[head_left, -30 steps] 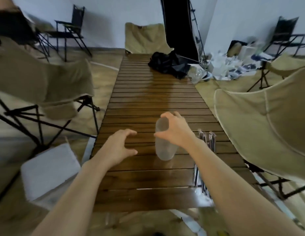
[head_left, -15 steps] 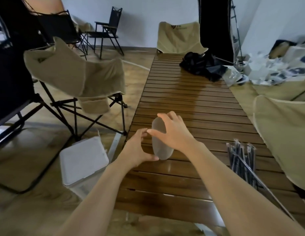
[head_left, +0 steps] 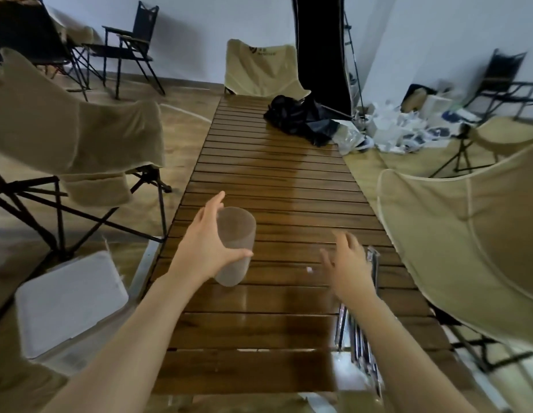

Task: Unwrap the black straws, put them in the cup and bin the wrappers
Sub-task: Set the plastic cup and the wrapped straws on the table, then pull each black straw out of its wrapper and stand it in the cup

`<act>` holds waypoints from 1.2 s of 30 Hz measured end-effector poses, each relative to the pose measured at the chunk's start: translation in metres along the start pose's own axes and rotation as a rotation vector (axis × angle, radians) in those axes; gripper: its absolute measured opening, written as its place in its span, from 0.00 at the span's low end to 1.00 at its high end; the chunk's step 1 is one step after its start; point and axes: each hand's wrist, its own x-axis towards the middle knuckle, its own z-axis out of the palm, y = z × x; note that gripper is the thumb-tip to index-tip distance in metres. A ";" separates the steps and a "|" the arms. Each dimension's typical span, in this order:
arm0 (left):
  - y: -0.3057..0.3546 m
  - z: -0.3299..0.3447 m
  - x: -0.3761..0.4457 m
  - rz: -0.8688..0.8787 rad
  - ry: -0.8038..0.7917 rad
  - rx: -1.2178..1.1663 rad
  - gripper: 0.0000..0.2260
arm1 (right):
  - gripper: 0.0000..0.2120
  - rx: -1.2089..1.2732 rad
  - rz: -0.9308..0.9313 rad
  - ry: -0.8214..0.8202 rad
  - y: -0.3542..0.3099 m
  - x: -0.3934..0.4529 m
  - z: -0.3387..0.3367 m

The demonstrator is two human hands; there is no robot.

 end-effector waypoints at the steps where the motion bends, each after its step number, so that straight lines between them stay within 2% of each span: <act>1: 0.002 0.003 0.001 -0.006 0.022 0.022 0.53 | 0.24 -0.075 0.081 0.008 0.019 -0.008 0.000; 3: 0.003 0.006 0.003 -0.019 0.068 0.043 0.50 | 0.30 -0.195 0.248 -0.055 0.047 -0.020 0.003; 5: 0.001 0.005 0.003 -0.029 0.096 0.043 0.49 | 0.39 -0.256 0.381 -0.191 0.063 -0.028 0.008; 9: -0.006 -0.012 0.007 -0.071 0.067 0.042 0.48 | 0.48 -0.256 0.467 -0.294 0.071 -0.037 0.030; 13: -0.017 -0.027 0.010 -0.110 0.020 0.032 0.48 | 0.39 -0.269 0.377 -0.191 0.057 -0.040 0.048; 16: -0.020 -0.027 0.007 -0.126 -0.003 0.053 0.52 | 0.30 -0.228 0.297 -0.087 0.041 -0.042 0.060; 18: -0.019 -0.023 0.000 -0.139 0.024 0.070 0.55 | 0.28 -0.215 0.271 -0.076 0.031 -0.041 0.067; 21: -0.008 -0.010 -0.020 -0.041 0.228 0.045 0.49 | 0.28 -0.180 0.190 -0.072 0.014 -0.036 0.077; 26: 0.018 0.031 -0.062 0.066 0.667 -0.041 0.23 | 0.26 0.023 -0.041 -0.150 -0.017 -0.026 0.088; 28: 0.015 0.050 -0.076 0.078 0.716 -0.019 0.17 | 0.29 0.039 -0.122 -0.203 -0.024 -0.025 0.085; 30: 0.006 0.070 -0.089 0.089 0.586 0.020 0.19 | 0.35 -0.054 -0.147 -0.179 -0.022 -0.027 0.076; 32: 0.000 0.085 -0.093 0.104 0.327 0.096 0.21 | 0.39 -0.151 -0.077 -0.145 -0.011 -0.032 0.064; 34: -0.003 0.096 -0.087 0.121 0.117 0.140 0.19 | 0.36 -0.199 -0.017 -0.168 0.005 -0.039 0.055; 36: -0.006 0.105 -0.077 0.163 -0.046 0.161 0.19 | 0.29 -0.169 -0.021 -0.219 0.019 -0.047 0.052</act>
